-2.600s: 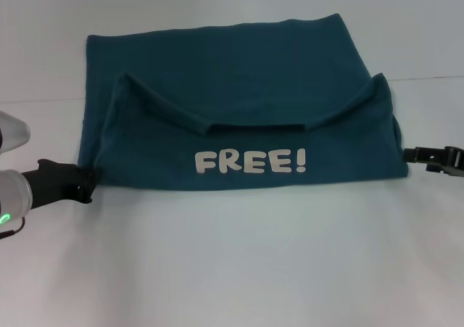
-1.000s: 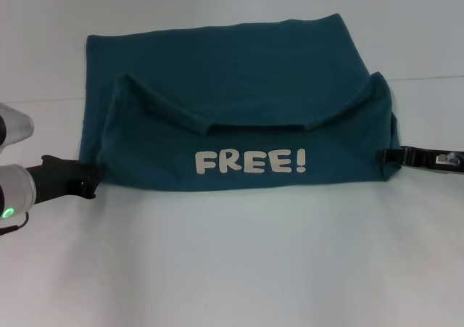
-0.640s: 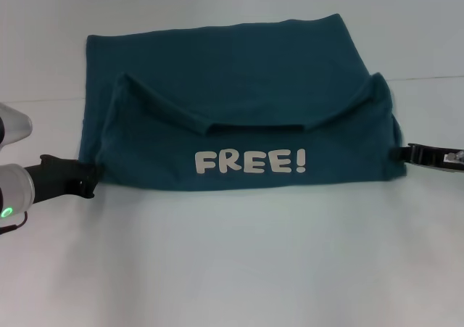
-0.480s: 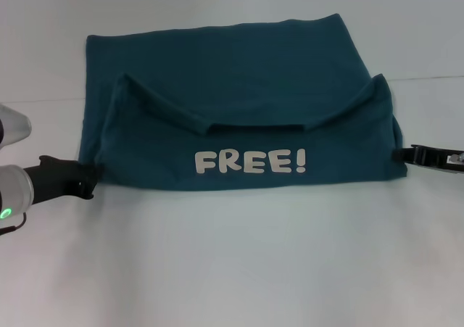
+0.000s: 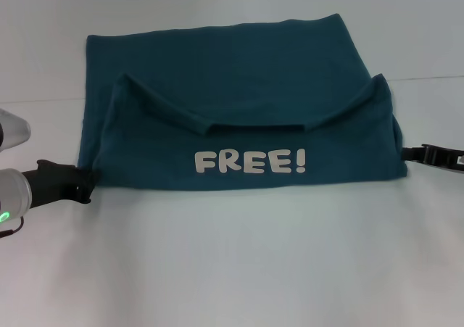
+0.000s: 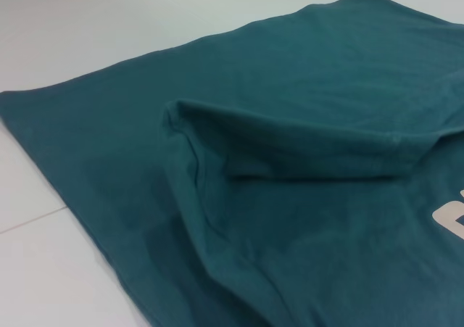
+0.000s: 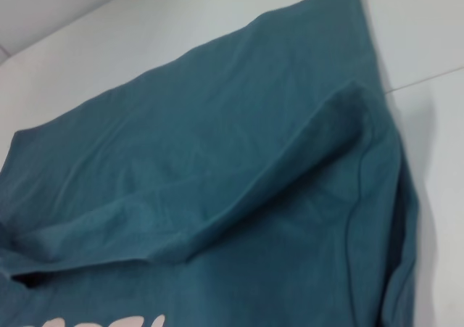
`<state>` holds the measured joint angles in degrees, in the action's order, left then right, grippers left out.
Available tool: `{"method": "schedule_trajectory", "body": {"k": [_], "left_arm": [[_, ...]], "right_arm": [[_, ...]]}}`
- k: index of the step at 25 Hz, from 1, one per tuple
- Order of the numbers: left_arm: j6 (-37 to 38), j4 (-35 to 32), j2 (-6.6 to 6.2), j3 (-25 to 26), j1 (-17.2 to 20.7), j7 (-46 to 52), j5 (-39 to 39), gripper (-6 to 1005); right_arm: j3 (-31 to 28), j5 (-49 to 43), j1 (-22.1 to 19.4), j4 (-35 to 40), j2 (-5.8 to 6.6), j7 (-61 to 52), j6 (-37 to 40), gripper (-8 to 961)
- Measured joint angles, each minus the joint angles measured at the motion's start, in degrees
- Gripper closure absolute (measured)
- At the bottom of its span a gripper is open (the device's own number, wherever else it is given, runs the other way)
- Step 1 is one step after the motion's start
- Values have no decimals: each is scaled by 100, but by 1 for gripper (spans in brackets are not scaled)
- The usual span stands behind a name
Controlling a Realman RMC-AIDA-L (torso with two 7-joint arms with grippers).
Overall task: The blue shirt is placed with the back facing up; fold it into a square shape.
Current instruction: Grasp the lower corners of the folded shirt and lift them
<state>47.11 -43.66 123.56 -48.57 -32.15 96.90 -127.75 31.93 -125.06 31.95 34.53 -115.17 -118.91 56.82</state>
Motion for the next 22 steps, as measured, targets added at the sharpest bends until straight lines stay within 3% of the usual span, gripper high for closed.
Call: {"method": "schedule_trajectory", "body": {"k": [5,15,18,22], "left_arm": [[0,0,8,-18,-1,3,-4,972],[-11,-1,11,-26,-2,-24,-4,971],[-10,-4,11,-28,0,-25,-4,971],[-12,-4,11,-29,3,-27,-4,971]], "right_arm": [[-13,-13,-4,-20,68,-47,48,937],[89,-301,58,-59,102,-419,32,721],[91,-305,58,-60,97,-429,-43,484],[102,-309,75,-75,41,-395,-200,418]]}}
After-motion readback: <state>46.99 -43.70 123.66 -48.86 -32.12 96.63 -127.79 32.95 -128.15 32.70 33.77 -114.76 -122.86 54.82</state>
